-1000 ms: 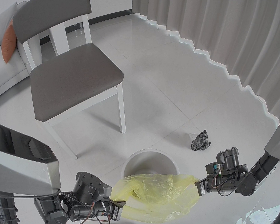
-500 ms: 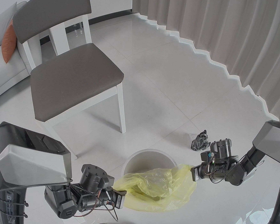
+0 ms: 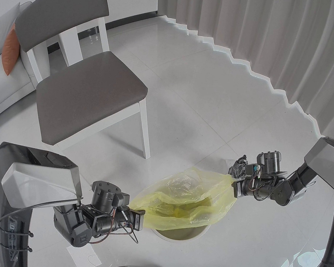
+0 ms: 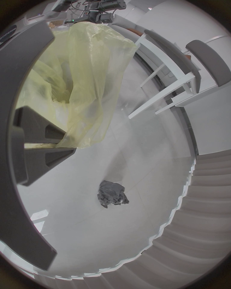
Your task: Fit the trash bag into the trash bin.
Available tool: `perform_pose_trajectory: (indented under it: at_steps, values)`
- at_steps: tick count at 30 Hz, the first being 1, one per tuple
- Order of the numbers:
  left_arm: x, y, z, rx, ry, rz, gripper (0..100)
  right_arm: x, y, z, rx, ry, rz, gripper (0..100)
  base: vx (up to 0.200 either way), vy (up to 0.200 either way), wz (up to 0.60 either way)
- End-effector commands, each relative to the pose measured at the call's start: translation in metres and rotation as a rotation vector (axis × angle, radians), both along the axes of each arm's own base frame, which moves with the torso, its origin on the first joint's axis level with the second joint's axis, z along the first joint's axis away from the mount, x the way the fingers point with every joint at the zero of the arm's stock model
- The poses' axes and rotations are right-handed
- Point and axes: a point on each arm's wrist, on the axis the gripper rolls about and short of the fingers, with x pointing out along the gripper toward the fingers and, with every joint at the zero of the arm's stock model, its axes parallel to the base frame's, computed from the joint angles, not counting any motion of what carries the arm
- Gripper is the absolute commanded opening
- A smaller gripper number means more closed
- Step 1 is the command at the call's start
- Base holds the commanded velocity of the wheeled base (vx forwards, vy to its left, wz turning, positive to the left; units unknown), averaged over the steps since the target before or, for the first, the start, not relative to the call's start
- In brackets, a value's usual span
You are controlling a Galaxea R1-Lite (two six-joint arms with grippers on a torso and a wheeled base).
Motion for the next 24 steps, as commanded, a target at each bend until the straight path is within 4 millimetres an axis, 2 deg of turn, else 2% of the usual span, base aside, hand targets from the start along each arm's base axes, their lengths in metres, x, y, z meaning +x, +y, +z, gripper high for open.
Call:
perform_pose_trajectory:
  at_steps: [1, 8, 14, 17, 24]
  values:
    - [0.012, -0.001, 0.002, -0.005, -0.007, 0.014, 0, 0.013, -0.001, 0.006, 0.007, -0.024, -0.007, 0, 0.0, 0.0, 0.0]
    - [0.024, 0.0, 0.002, 0.004, 0.011, 0.037, 0, 0.034, -0.003, 0.002, 0.02, -0.016, -0.007, 0, 0.0, 0.0, 0.0]
    - [0.03, 0.005, -0.004, 0.016, 0.034, 0.059, 0, 0.051, -0.001, -0.011, 0.013, 0.023, -0.008, 0, 0.0, 0.0, 0.0]
    - [0.025, 0.007, -0.005, 0.026, 0.055, 0.057, 0, 0.053, 0.001, -0.021, 0.006, 0.056, -0.005, 0, 0.0, 0.0, 0.0]
    - [-0.004, 0.014, -0.005, 0.063, 0.133, 0.039, 0, 0.047, 0.005, -0.043, -0.011, 0.129, 0.006, 0, 0.0, 0.0, 0.0]
